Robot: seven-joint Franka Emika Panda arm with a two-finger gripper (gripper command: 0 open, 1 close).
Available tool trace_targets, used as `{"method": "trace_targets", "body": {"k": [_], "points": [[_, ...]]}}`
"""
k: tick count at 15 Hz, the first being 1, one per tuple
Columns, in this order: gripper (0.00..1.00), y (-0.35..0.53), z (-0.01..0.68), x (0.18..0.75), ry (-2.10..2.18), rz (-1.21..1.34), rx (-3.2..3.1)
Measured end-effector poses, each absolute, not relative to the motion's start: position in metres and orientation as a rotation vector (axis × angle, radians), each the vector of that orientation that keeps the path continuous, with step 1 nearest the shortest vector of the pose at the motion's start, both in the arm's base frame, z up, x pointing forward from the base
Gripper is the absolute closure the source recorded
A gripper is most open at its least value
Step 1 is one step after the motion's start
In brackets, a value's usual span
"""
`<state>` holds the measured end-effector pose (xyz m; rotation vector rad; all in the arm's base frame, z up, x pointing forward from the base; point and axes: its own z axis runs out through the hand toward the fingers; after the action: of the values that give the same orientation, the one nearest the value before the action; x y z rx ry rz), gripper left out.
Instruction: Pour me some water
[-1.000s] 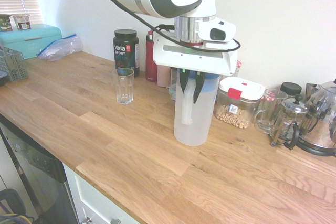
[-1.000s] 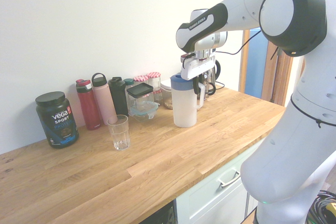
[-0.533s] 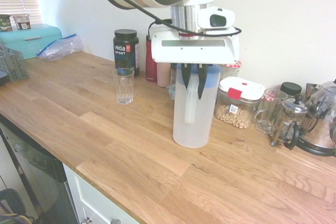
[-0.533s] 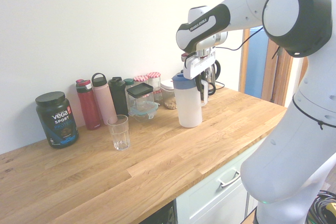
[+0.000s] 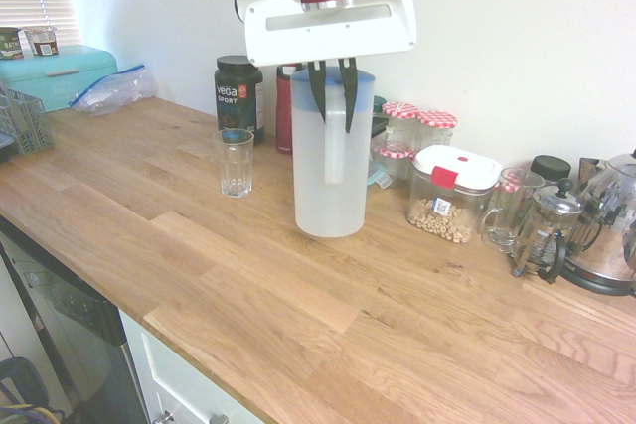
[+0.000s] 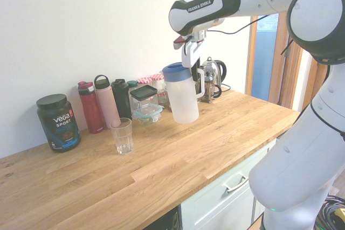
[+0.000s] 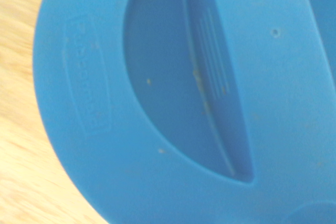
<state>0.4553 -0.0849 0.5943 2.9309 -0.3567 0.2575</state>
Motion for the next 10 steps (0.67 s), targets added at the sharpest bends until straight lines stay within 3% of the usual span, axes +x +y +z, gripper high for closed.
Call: {"method": "trace_targets", "body": {"k": [10], "points": [[1.0, 0.042, 0.553, 0.507, -0.124, 0.073, 2.803]]}}
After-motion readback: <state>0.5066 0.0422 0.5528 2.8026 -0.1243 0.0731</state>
